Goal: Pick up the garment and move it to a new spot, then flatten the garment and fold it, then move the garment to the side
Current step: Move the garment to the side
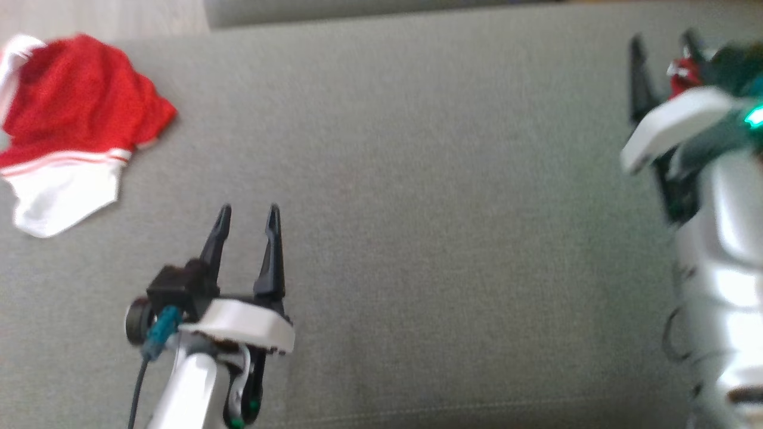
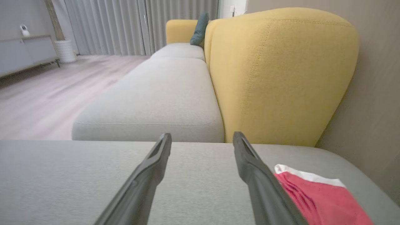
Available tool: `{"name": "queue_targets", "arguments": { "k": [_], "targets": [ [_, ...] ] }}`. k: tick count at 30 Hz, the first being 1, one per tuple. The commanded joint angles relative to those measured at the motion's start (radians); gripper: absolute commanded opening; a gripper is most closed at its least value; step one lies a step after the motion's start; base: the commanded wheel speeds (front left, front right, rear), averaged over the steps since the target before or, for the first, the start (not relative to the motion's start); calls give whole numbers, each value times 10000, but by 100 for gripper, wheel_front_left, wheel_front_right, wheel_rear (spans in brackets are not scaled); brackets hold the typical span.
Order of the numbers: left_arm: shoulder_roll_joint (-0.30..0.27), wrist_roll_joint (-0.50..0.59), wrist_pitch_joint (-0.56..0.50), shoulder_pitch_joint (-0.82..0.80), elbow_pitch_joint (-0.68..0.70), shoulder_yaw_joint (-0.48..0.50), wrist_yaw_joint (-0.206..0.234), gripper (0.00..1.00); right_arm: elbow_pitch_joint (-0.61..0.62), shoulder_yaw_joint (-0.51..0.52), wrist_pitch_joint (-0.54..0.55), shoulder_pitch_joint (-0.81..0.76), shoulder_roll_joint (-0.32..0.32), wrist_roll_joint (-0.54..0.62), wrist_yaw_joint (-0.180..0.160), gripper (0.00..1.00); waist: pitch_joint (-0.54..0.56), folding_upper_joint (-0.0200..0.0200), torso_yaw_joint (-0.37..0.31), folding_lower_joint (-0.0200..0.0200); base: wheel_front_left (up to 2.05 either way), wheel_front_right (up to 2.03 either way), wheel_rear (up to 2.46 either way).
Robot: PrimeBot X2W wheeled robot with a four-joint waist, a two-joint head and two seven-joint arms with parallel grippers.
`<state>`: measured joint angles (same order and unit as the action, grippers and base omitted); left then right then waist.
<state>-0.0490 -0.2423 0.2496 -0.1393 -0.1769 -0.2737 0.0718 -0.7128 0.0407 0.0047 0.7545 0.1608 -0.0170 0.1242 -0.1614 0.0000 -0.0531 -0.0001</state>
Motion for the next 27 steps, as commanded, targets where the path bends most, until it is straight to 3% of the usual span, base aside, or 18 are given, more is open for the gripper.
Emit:
{"name": "queue_targets", "arguments": {
  "k": [1, 9, 16, 27],
  "targets": [
    [-16, -98, 122, -72, 182, 394, 58, 100, 480, -170, -258, -188, -283, -232, 65, 100, 684, 0, 237, 1, 0, 0, 0],
    [-14, -301, 122, 595, -479, 557, 159, 100, 2001, -298, -1224, -2884, -1055, -651, 65, 100, 1493, 0, 392, 1, 0, 0, 0],
    [-14, -477, 122, 1012, -667, 498, 208, 100, 3628, -804, -1781, -5125, -1101, -1151, 65, 100, 1758, 0, 402, 1, 0, 0, 0],
    [-13, -496, 122, 1499, -294, 391, 313, 100, 5331, -1248, -2063, -7124, -1104, -1610, 65, 100, 1839, 0, 357, 1, 0, 0, 0]
  ]
}}
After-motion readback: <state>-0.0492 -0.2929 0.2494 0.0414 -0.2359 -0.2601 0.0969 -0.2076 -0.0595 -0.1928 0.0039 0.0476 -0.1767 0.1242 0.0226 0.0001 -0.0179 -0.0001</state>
